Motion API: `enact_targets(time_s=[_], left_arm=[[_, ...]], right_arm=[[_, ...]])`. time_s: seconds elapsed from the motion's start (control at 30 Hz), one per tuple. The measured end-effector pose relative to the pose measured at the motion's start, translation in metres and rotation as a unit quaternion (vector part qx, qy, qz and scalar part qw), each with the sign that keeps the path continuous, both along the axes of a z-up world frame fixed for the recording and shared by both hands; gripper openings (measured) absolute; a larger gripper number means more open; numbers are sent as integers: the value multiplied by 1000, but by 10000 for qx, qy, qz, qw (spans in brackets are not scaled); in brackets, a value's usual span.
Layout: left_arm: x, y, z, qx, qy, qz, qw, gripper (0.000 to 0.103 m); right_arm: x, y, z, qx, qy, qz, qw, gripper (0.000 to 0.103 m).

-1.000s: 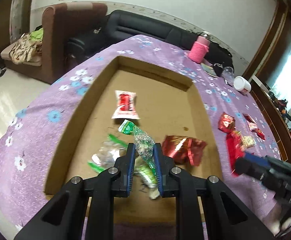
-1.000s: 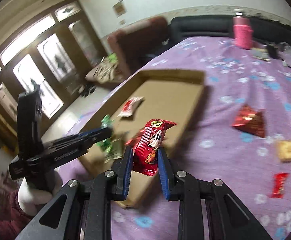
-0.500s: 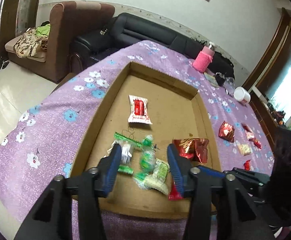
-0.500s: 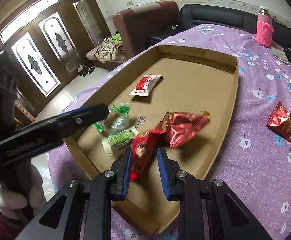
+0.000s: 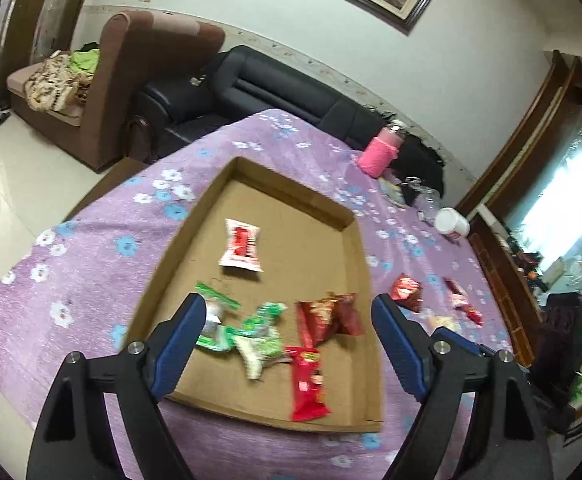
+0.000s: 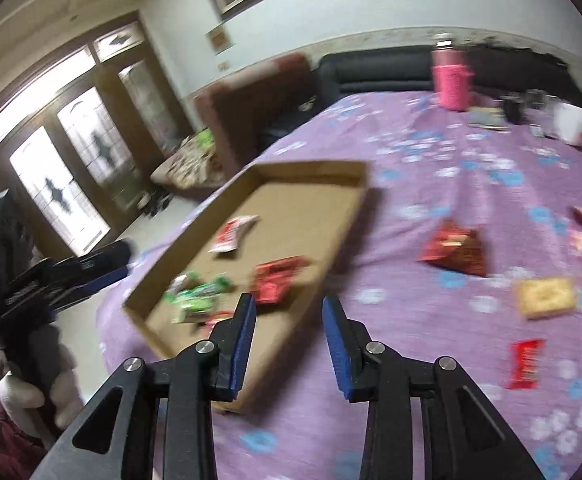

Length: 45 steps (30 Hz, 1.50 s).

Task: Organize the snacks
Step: 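Open both tools over the cardboard box to drop the snacks, then grasp the yellow biscuit pack with the right tool while the left tool grasps a small red candy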

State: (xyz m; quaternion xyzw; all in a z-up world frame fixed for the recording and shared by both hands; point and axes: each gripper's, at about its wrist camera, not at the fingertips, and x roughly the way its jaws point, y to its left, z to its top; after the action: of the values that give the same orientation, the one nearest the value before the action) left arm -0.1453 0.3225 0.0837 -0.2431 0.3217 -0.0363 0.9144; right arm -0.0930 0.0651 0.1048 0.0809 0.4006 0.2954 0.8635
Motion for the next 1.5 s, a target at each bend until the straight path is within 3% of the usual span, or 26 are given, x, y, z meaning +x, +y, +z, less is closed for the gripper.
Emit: enact_targets(time_s=[0.13, 0.3, 0.43, 0.57, 0.67, 0.97, 1.03, 1.2, 1.37, 1.5], left_arm=[[-3, -18, 8, -87, -217, -320, 9992, 85], [1, -54, 6, 50, -199, -808, 9965, 85], [7, -86, -1, 292, 70, -1267, 9915, 85], [7, -108, -1, 475, 87, -1526, 9871, 85], [8, -121, -2, 600, 79, -1636, 9847, 85], [15, -142, -8, 668, 225, -1870, 9798, 85], [17, -142, -9, 639, 243, -1891, 9796, 85], [18, -140, -12, 570, 246, -1955, 9787, 85], [20, -139, -16, 516, 280, -2003, 9780, 85], [22, -140, -17, 532, 299, -2027, 9773, 85]], right_arm=[[5, -66, -1, -34, 38, -790, 9969, 43], [9, -148, -13, -11, 272, -1792, 9834, 42], [10, -183, -21, 74, 405, -2085, 9772, 42], [23, -207, -25, 106, 451, -2319, 9716, 42], [43, -223, -33, 274, 747, -2380, 9680, 43], [81, -195, -69, 1078, 1930, -1942, 9557, 44], [90, -184, -76, 870, 2155, -2011, 9516, 46], [111, -171, -66, 374, 1962, -2485, 9478, 61], [126, -142, -64, -96, 1940, -2424, 9505, 62], [128, -107, -65, -1104, 1600, -2307, 9534, 65]])
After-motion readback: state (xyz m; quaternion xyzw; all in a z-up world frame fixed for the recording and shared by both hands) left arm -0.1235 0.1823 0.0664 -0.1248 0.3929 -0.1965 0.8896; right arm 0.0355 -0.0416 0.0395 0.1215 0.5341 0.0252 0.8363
